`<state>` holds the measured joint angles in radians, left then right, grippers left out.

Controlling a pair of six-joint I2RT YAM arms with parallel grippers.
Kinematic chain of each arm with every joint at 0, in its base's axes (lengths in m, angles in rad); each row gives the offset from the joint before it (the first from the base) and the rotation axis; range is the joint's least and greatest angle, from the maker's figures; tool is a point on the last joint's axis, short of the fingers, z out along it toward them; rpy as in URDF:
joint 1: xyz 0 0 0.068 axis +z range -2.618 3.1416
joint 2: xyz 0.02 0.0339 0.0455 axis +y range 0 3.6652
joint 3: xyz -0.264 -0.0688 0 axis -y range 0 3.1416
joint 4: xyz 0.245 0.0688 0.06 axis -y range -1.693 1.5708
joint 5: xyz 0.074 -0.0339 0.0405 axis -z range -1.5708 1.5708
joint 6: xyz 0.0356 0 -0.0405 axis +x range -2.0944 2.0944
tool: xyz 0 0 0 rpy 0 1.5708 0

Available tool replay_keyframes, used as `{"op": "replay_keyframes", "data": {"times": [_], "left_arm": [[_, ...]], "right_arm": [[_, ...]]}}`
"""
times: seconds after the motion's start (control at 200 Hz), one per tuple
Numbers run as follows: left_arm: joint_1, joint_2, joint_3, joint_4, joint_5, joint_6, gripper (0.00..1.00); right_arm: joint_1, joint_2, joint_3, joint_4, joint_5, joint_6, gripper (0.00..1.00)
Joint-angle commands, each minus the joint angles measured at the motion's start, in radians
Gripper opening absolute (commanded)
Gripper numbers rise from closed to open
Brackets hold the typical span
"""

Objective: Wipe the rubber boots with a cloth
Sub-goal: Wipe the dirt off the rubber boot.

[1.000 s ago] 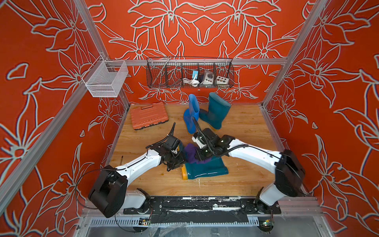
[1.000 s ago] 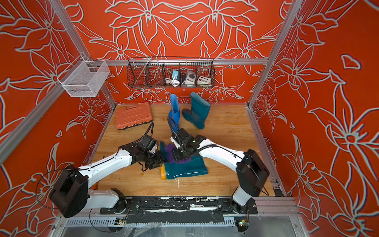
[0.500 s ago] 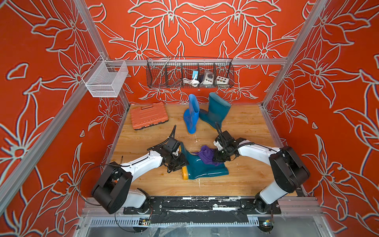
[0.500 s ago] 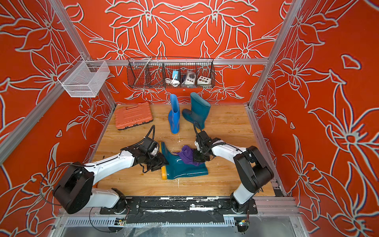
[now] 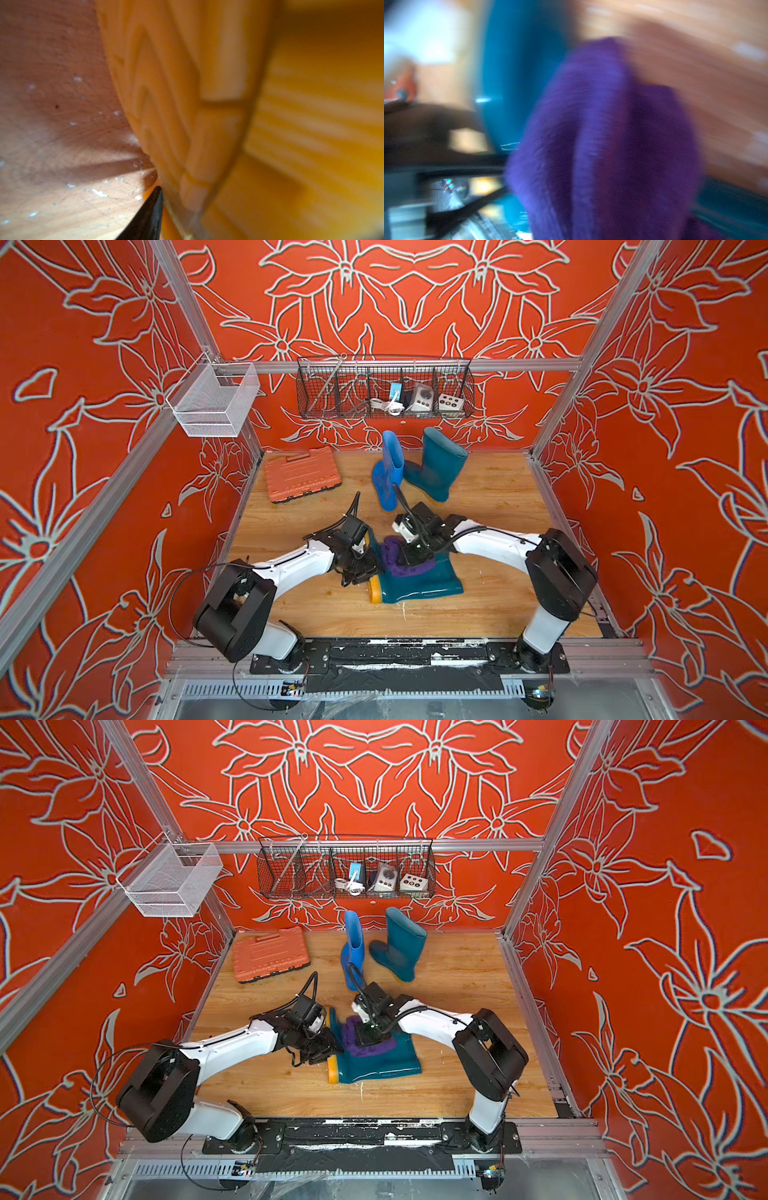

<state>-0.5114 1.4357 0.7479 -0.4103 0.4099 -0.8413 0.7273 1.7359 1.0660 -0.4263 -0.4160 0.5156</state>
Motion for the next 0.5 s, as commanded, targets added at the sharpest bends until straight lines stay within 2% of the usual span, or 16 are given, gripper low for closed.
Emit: {"op": "replay_keyframes", "data": {"times": [0.0, 0.055, 0.14, 0.375, 0.495], "left_arm": [[-0.003, -0.003, -0.004, -0.021, 0.012, 0.018, 0.49], [-0.003, -0.008, -0.007, -0.016, 0.015, 0.016, 0.49], [-0.003, -0.016, -0.007, -0.018, 0.013, 0.021, 0.49], [-0.003, -0.049, -0.015, -0.03, 0.001, 0.015, 0.49], [-0.003, -0.057, -0.014, -0.037, 0.001, 0.015, 0.49]], "right_arm": [[-0.162, -0.056, -0.123, -0.059, 0.049, 0.007, 0.0], [-0.192, -0.072, -0.126, -0.095, 0.061, -0.015, 0.0], [-0.163, -0.079, -0.081, -0.12, 0.049, -0.027, 0.0], [0.127, 0.033, 0.171, -0.088, 0.036, 0.004, 0.0], [0.14, 0.094, 0.204, -0.142, 0.056, -0.026, 0.0]]}}
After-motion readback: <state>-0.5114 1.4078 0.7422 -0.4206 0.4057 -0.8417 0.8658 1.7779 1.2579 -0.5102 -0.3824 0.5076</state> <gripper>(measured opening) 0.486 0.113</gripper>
